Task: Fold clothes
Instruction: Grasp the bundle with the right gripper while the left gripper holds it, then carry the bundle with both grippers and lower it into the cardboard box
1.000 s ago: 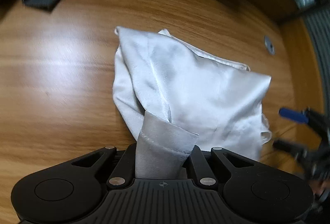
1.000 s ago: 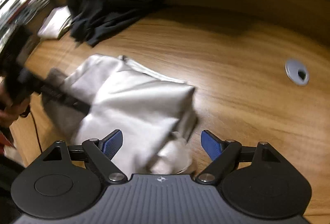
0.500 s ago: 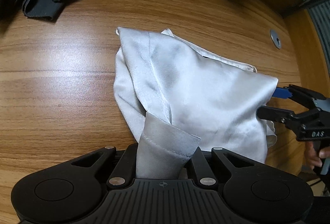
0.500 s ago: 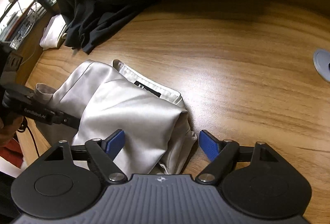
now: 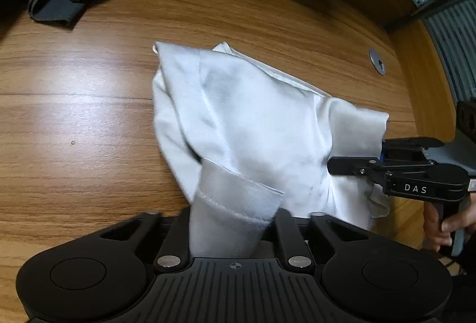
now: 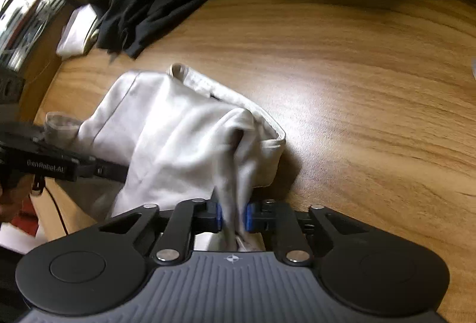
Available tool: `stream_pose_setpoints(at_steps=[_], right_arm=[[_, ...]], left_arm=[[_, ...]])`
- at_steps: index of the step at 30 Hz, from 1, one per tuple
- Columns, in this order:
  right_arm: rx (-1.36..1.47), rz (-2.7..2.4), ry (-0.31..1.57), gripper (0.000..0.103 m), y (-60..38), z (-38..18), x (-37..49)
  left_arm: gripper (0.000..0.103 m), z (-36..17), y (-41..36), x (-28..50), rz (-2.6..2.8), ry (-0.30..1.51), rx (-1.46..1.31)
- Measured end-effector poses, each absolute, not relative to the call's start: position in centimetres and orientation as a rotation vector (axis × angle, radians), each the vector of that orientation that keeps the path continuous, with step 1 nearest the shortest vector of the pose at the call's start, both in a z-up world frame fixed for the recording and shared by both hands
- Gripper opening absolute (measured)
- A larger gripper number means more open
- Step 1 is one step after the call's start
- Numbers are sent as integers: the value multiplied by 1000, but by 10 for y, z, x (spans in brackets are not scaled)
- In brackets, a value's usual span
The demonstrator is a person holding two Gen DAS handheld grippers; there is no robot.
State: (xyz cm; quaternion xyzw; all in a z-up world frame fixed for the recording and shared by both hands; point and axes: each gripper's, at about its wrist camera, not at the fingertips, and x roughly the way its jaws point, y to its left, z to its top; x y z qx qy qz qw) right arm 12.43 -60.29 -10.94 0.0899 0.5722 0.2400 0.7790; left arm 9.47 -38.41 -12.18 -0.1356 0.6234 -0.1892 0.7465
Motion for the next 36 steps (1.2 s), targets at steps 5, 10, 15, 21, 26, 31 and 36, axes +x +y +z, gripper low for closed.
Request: stream_pose_setpoints(at_steps=[5, 10, 15, 21, 26, 31, 36], right_arm=[[202, 464, 1160, 11, -603, -75, 106], [217, 399, 1078, 11, -607, -42, 76], [261, 328, 1026, 11, -626, -17, 36], [311, 217, 980, 11, -658, 11, -18], [353, 99, 940, 11, -689, 32, -69], [417, -52, 898, 11, -730, 49, -131], [460, -189, 860, 11, -768, 70, -200]], left_arm=[[8, -96, -396, 84, -430, 1292, -291], [8, -66, -416, 67, -484, 1215, -202], [8, -38, -441, 47, -538, 1182, -95], [8, -8, -479, 25, -641, 1148, 16], [8, 10, -526, 2, -748, 1123, 117], [8, 28, -580, -28, -890, 1068, 232], [8, 45, -639, -70, -1067, 1000, 347]])
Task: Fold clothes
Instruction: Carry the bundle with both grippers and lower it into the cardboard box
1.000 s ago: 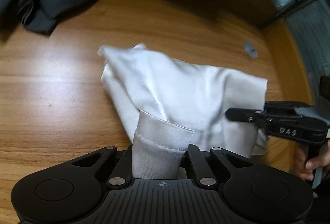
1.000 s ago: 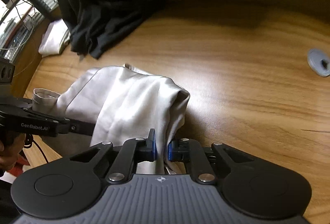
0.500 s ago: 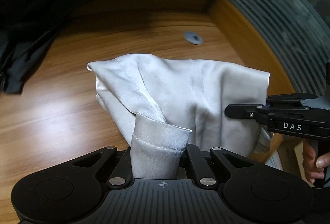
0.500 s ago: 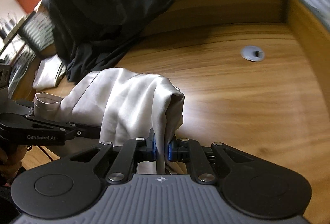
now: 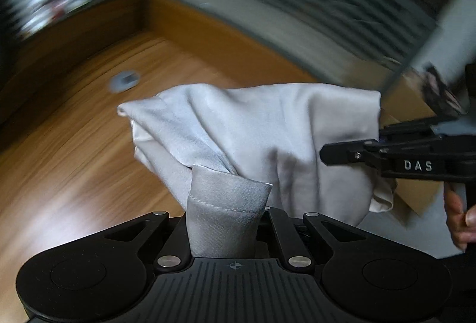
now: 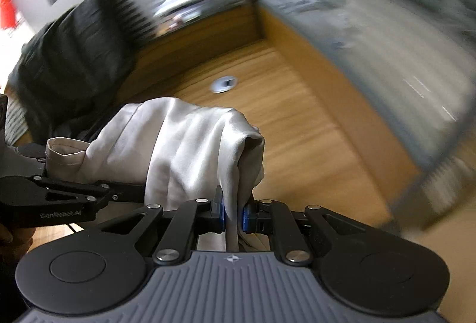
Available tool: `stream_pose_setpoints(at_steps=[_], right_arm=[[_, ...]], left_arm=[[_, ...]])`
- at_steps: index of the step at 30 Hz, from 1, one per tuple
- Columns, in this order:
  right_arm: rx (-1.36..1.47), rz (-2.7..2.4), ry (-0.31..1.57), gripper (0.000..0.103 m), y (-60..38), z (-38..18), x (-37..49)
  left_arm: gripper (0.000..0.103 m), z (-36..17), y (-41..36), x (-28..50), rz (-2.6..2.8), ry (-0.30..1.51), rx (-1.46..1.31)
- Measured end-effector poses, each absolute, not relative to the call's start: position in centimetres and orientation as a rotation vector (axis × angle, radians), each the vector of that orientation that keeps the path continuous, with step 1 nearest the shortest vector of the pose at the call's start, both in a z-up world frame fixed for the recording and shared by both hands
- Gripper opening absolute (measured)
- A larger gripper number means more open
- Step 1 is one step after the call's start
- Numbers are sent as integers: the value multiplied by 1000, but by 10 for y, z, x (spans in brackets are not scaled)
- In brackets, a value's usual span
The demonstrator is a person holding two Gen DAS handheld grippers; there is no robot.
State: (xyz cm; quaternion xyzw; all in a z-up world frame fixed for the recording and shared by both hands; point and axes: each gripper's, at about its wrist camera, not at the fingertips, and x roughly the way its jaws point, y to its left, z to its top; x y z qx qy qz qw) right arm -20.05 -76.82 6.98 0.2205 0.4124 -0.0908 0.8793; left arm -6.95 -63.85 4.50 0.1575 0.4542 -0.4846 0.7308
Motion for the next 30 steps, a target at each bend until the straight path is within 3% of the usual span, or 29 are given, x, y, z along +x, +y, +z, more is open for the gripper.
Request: stream_pose_setpoints(at_steps=[19, 30], right_arm=[[502, -692, 699, 11, -913, 126, -458], [419, -899, 656, 11, -1003, 100, -494]], left_arm=[[8, 65, -880, -267, -1603, 765, 592], [8, 54, -988, -309, -1662, 680, 649]])
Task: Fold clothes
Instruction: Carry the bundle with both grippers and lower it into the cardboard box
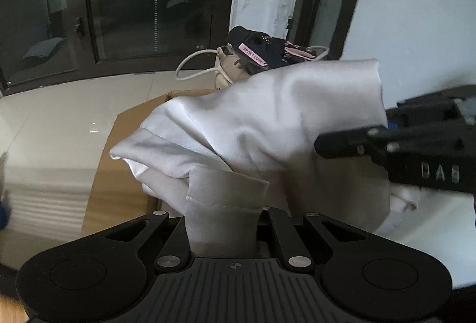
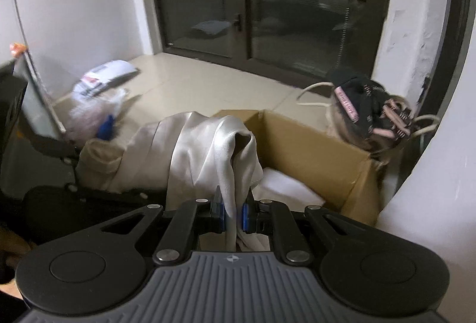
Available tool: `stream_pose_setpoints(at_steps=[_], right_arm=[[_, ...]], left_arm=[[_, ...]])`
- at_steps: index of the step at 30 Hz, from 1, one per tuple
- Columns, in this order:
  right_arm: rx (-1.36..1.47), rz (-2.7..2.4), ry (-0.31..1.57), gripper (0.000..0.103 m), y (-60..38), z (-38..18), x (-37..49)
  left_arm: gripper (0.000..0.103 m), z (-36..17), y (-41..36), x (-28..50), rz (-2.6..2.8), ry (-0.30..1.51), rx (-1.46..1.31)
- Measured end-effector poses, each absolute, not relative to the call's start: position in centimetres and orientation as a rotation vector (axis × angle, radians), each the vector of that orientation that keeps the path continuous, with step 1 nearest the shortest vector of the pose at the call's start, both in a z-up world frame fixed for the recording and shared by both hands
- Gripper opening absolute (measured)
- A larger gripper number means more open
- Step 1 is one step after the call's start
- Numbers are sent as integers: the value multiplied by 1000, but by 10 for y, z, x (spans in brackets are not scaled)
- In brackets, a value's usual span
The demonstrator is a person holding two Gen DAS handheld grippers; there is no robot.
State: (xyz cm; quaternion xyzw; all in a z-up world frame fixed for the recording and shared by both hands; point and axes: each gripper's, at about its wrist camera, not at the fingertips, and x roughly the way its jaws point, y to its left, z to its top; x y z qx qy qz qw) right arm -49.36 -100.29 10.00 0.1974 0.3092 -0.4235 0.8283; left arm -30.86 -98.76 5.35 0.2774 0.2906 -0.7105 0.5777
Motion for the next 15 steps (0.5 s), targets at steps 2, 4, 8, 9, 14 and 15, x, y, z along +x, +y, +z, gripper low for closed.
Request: stream_pose_setpoints(at_steps=[2, 4, 8, 9, 14, 15], right_arm=[[415, -930, 665, 11, -1019, 89, -492], [416, -959, 671, 11, -1033, 77, -491], [444, -1006, 697, 11, -1061, 48, -490], [452, -1013, 711, 11, -1068, 39, -489], [478, -1003, 800, 11, -1093, 1, -482], [482, -998, 820, 11, -1097, -7, -481]], left_arm=[[8, 48, -1007, -310, -1659, 690, 664], [8, 41, -1022, -310, -1653, 704, 678], [8, 20, -1048, -300, -1619, 780, 705], [8, 13, -1053, -297, -1609, 812, 711], [8, -18, -1069, -289, -1569, 936, 738], [8, -25, -1075, -289, -1561, 965, 734]])
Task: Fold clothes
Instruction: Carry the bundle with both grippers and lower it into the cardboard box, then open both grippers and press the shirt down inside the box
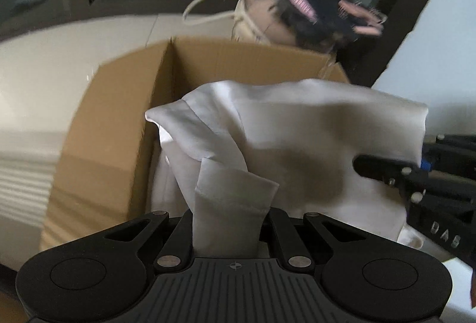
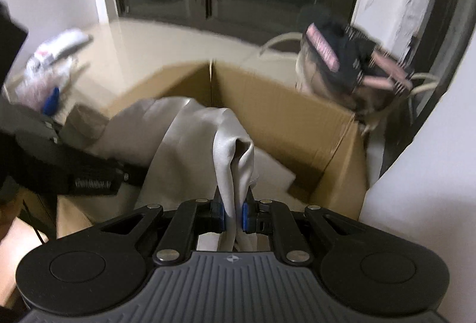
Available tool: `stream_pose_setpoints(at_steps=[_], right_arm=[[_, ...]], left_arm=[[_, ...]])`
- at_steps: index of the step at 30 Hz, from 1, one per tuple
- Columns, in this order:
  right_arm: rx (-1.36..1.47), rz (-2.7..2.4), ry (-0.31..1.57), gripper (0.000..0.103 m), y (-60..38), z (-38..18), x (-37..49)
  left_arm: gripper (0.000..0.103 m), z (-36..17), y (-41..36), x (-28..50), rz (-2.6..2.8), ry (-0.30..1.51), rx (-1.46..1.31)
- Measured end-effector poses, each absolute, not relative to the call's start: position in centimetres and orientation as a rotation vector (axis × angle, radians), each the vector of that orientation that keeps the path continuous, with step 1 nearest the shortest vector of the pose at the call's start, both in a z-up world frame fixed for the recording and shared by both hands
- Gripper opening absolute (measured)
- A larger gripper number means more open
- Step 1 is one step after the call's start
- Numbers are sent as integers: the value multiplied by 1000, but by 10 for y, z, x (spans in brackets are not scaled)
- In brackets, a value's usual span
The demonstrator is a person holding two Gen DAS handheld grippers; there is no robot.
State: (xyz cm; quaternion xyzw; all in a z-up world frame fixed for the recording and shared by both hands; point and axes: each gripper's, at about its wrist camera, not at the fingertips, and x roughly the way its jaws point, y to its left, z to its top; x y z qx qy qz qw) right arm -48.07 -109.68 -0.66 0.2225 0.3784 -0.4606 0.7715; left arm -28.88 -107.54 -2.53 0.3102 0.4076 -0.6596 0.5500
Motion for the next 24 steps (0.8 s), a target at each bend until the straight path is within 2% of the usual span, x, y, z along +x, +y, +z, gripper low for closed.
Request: stream_pose_setpoints(at_steps=[5, 8, 12, 13, 18, 22, 24], right_arm=[[505, -997, 896, 12, -1108, -32, -480], [482, -1014, 935, 20, -1107, -36, -481], [405, -1035, 943, 52, -1100, -27, -483], [390, -1035, 939, 55, -1097, -23, -484], [374, -1009, 919, 55, -1084, -10, -488], [408, -977, 897, 55, -1078, -5, -488], [415, -962, 886, 55, -1072, 0, -488]], left_arm=[[9, -45, -1088, -288, -1508, 989, 765], [19, -46, -1088, -283, -1468, 973, 769], [30, -31, -1075, -274, -1447, 930, 741], [30, -25, -1070, -272, -1447, 915, 732], [29, -4, -1054, -269, -1469, 870, 700], [20, -2, -1053, -279, -1491, 831, 716], [20, 0, -1055, -283, -1492, 822, 713]])
